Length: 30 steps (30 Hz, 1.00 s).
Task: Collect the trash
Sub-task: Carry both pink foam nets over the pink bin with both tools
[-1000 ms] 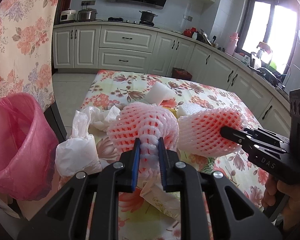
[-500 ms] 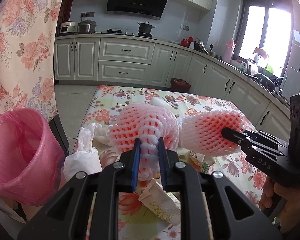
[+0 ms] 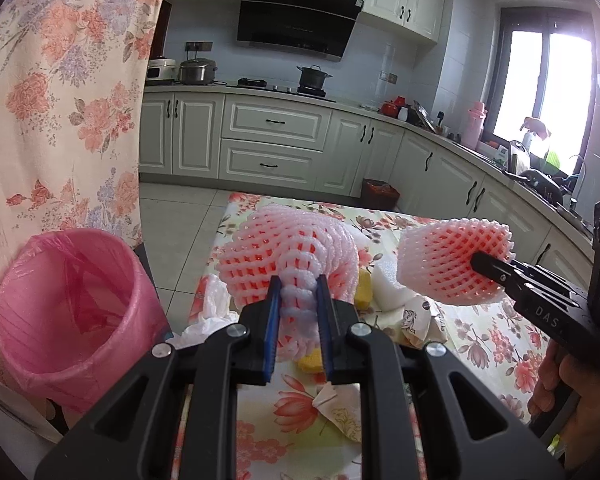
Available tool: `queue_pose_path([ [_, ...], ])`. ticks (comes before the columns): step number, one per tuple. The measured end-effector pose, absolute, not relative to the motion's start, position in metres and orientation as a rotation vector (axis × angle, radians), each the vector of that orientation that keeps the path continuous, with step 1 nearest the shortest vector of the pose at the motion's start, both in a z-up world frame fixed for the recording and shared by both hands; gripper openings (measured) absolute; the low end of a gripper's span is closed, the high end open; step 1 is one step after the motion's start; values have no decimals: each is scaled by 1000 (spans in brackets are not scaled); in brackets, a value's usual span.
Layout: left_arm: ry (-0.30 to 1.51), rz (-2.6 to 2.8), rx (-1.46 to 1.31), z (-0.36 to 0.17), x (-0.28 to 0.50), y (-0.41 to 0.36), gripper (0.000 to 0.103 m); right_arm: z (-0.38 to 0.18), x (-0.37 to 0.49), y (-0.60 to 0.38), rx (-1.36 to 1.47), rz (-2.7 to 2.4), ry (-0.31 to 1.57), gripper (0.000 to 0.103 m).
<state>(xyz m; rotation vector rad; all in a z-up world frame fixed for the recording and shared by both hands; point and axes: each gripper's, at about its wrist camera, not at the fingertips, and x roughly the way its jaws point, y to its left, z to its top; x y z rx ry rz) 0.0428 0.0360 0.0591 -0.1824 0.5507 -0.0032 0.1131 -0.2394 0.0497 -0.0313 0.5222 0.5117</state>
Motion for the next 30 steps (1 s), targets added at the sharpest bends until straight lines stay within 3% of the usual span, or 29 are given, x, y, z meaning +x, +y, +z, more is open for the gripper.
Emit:
queue_pose_path([
  [13, 503, 177, -232, 71, 5, 122, 17, 68, 110, -183, -33, 606, 494, 27],
  [30, 499, 412, -270, 62, -35, 213, 17, 69, 103, -28, -92, 847, 543, 27],
])
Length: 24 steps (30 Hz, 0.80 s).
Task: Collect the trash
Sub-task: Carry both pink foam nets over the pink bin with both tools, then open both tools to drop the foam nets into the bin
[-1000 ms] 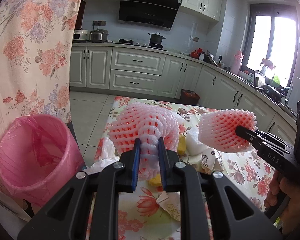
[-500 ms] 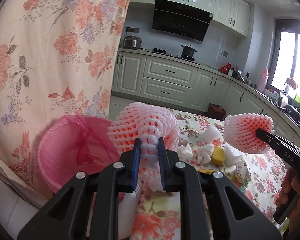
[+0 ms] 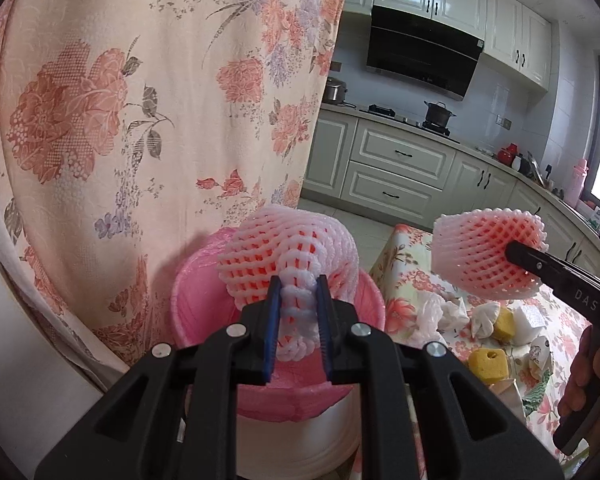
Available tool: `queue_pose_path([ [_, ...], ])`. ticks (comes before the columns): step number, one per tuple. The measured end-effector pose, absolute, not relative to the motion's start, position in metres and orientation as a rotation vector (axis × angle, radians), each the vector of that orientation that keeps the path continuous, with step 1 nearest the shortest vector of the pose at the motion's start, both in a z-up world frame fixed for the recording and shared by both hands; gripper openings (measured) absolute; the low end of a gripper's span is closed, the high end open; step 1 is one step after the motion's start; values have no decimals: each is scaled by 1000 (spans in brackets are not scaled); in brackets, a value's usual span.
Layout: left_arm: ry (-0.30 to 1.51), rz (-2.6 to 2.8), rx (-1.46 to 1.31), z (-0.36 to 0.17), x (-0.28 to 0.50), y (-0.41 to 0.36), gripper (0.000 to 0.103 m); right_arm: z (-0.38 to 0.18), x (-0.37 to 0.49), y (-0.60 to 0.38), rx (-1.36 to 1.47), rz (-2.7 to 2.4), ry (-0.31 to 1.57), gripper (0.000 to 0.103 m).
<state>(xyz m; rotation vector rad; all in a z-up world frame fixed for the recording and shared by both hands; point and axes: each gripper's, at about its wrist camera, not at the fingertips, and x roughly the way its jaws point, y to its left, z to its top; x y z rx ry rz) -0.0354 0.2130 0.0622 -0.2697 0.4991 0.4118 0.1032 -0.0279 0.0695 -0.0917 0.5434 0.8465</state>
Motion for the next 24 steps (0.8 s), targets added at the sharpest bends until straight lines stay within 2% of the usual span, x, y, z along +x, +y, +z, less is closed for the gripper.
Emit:
queue_pose_path([
  [12, 516, 440, -319, 48, -39, 239, 21, 41, 100, 60, -169, 964, 618, 31],
  [13, 518, 442, -323, 47, -40, 240, 22, 38, 100, 64, -175, 971, 626, 35],
  [14, 519, 443, -331, 45, -40, 242, 30, 34, 101, 68, -180, 980, 637, 46],
  [15, 518, 443, -343, 44, -41, 244, 37, 31, 101, 69, -180, 983, 644, 50],
  [16, 517, 443, -347, 43, -43, 244, 38, 29, 101, 71, -182, 982, 647, 54],
  [18, 521, 446, -346, 41, -44, 245, 41, 24, 101, 72, -192, 977, 655, 56],
  [21, 512, 445, -356, 41, -47, 244, 51, 19, 102, 68, -197, 958, 661, 59],
  [24, 510, 448, -346, 41, -48, 240, 53, 21, 103, 54, -184, 925, 644, 67],
])
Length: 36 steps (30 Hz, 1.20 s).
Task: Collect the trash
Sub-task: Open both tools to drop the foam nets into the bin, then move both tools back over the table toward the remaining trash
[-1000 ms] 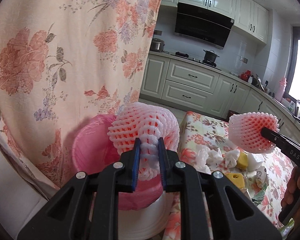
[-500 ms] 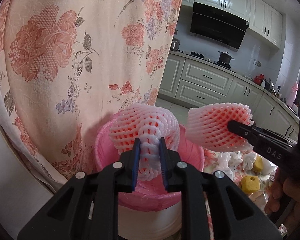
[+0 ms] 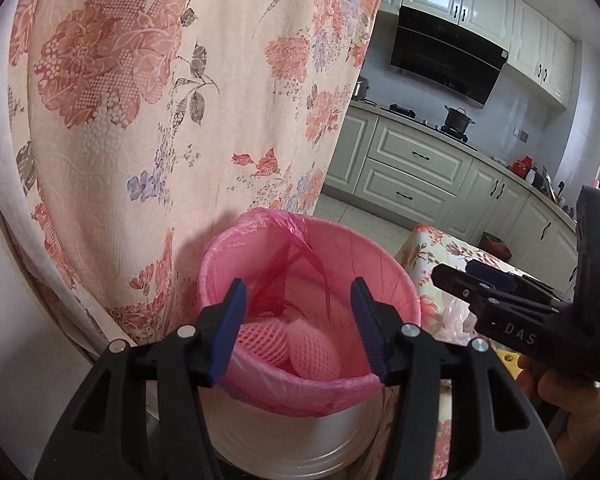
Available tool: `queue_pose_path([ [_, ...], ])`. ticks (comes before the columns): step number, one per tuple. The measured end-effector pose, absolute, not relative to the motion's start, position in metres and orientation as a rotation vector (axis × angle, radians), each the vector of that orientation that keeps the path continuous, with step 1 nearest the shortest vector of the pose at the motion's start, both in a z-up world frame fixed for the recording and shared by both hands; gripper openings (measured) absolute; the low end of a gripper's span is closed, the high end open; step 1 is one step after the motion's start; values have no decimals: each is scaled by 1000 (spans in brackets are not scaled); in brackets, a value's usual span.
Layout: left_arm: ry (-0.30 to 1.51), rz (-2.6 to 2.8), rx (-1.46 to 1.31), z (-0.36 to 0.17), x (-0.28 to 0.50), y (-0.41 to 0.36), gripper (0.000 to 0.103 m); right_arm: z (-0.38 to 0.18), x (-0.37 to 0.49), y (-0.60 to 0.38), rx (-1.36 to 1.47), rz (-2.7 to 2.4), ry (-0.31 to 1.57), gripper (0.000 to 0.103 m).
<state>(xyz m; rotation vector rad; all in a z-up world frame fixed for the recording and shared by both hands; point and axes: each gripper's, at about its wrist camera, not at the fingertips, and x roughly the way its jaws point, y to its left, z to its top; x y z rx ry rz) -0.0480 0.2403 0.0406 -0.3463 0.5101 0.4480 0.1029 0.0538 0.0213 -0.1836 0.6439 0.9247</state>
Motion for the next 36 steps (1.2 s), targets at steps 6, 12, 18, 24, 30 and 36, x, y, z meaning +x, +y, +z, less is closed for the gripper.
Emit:
queue_pose_path([
  [6, 503, 436, -323, 41, -44, 225, 53, 34, 103, 10, -171, 805, 578, 72],
  [12, 499, 344, -263, 43, -30, 184, 60, 42, 100, -52, -153, 664, 531, 77],
  [18, 505, 252, -226, 39, -15, 136, 67, 37, 94, -113, -129, 564, 527, 79],
  [24, 522, 163, -186, 33, -2, 84, 71, 31, 88, -170, -109, 467, 526, 80],
  [30, 530, 92, -171, 30, 6, 44, 76, 22, 83, -219, -76, 399, 535, 80],
  [36, 545, 56, -160, 24, 9, 13, 77, 14, 77, -248, -51, 368, 538, 81],
])
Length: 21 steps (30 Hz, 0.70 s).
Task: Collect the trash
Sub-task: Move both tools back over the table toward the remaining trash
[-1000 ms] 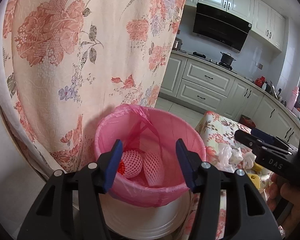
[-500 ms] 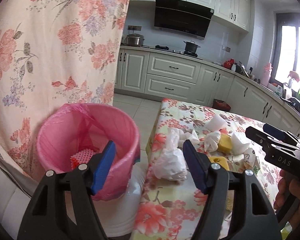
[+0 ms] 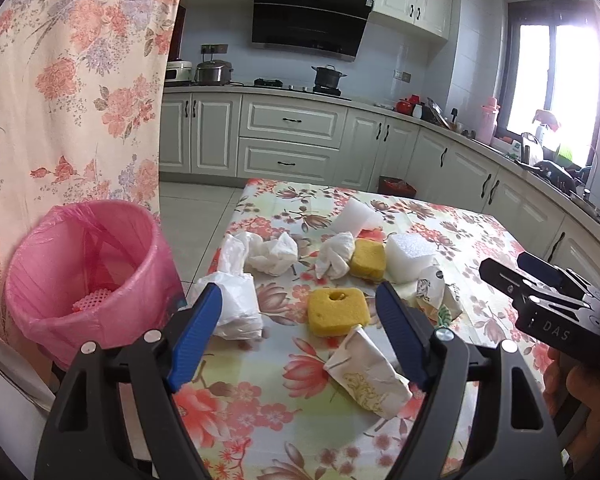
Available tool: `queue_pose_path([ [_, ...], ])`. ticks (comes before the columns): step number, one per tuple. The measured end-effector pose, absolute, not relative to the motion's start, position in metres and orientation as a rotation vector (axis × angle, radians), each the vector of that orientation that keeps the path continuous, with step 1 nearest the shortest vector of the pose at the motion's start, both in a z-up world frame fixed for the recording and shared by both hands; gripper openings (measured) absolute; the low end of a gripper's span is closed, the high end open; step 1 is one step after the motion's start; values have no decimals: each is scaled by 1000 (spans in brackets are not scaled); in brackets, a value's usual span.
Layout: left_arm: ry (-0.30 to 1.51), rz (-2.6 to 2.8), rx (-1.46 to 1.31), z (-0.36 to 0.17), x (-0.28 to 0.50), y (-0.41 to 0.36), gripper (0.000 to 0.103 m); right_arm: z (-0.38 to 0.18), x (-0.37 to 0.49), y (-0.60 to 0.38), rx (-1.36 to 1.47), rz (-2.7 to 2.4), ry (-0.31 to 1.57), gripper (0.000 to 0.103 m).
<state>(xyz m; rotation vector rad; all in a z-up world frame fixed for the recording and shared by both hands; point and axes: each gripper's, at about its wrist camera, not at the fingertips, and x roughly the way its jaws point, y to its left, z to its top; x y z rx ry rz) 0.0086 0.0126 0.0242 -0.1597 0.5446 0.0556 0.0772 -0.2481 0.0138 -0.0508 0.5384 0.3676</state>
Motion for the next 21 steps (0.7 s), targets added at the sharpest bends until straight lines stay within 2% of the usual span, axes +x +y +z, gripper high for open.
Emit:
queue_pose_path([
  [3, 551, 44, -153, 21, 9, 0, 80, 9, 73, -258, -45, 349, 535, 82],
  [21, 653, -27, -143, -13, 23, -36, 80, -28, 73, -290, -36, 289, 588, 84],
])
